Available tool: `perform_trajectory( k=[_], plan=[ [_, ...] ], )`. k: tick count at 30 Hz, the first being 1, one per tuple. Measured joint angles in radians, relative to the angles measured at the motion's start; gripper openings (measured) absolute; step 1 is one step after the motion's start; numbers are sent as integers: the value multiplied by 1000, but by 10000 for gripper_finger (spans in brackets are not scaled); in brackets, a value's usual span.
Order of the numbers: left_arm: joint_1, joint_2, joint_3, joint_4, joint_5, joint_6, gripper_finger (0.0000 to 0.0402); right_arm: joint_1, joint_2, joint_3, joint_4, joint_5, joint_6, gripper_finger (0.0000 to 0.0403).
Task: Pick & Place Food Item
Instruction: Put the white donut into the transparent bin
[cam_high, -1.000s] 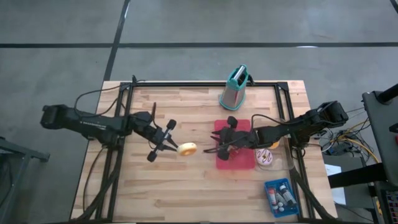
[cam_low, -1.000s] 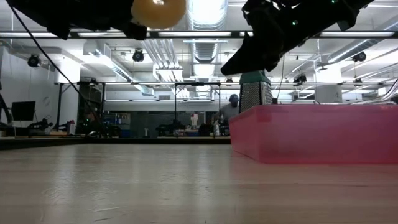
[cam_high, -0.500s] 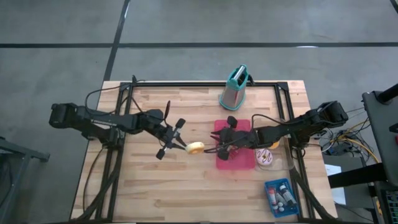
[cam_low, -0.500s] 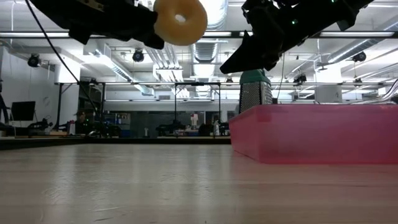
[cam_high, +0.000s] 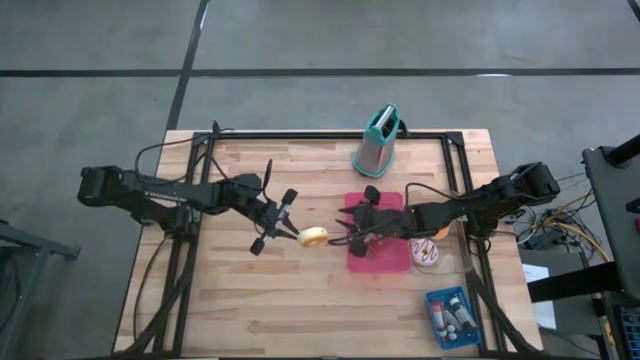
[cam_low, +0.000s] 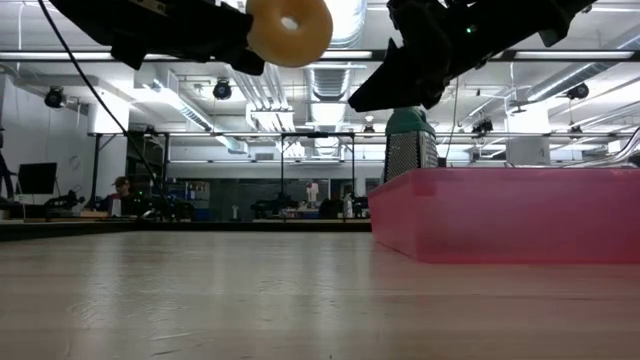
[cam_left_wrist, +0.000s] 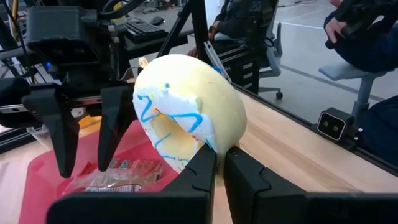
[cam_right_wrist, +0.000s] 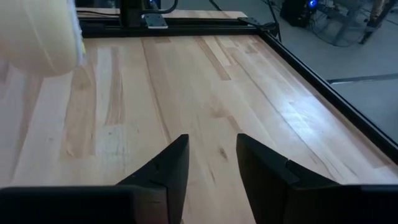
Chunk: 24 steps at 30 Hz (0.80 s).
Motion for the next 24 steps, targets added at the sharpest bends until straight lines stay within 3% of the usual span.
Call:
perform_trajectory(
  k=[11, 15, 24],
  plan=[
    [1, 0, 0, 0, 1, 0, 26, 0, 0, 1, -8, 0, 9, 189],
    [1, 0, 0, 0, 1, 0, 26, 2, 0, 7, -9, -22, 12, 190],
    [1, 0, 0, -3, 4, 0, 26, 7, 0, 40, -7, -177, -18, 175]
  ],
)
